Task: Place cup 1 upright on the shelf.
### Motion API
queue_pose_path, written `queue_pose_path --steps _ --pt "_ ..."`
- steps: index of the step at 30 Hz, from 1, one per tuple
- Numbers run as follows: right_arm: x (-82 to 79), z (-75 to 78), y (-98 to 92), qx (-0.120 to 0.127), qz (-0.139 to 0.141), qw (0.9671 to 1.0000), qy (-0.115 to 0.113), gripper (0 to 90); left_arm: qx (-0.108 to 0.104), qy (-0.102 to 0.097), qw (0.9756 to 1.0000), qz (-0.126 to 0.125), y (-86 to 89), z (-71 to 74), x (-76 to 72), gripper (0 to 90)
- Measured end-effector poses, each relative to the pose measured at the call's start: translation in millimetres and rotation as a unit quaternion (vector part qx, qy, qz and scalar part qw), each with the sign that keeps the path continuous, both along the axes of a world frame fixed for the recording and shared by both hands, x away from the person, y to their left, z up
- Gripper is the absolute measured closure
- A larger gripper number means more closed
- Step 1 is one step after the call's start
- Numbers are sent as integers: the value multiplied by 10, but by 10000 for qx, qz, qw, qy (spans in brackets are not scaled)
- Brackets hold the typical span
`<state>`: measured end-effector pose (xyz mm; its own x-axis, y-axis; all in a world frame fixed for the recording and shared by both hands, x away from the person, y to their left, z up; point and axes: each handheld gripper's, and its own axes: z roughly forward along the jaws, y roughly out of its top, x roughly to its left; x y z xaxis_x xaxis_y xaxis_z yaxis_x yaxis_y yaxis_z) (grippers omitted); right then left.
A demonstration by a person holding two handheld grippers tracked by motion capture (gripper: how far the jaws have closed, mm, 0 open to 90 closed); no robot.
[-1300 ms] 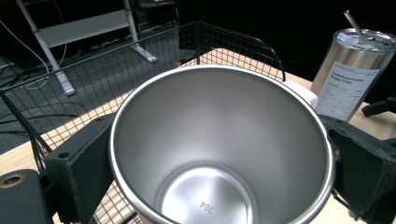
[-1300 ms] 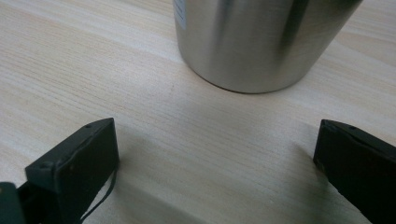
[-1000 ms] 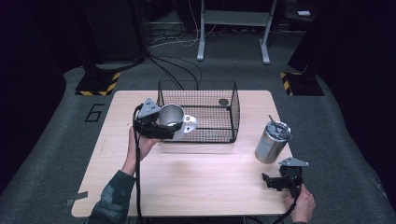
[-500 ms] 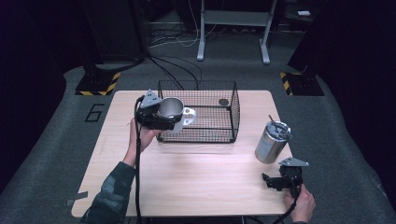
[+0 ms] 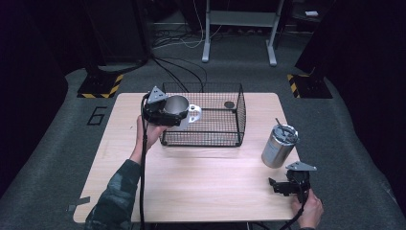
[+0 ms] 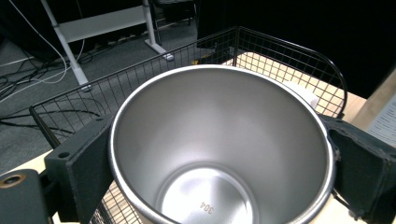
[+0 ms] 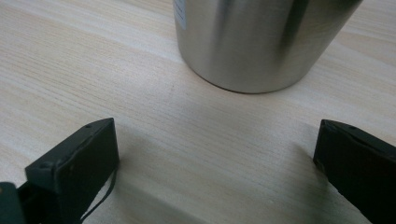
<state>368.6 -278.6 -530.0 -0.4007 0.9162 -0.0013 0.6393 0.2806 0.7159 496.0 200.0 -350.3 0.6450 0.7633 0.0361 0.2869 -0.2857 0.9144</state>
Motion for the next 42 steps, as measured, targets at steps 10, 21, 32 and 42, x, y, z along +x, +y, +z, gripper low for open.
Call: queue_pose_path --steps 10,21,32,42 --pt "0 0 0 -2 0 10000 -1 0 22 8 10000 79 -36 -67 198 65" --pt "0 0 0 -1 0 10000 0 0 12 108 9995 282 -36 -204 377 65" --pt "0 0 0 -2 1 10000 -1 0 127 316 9988 351 -116 -352 504 65" --pt "0 0 0 -2 1 10000 -1 0 276 561 9969 472 -189 -484 584 65"
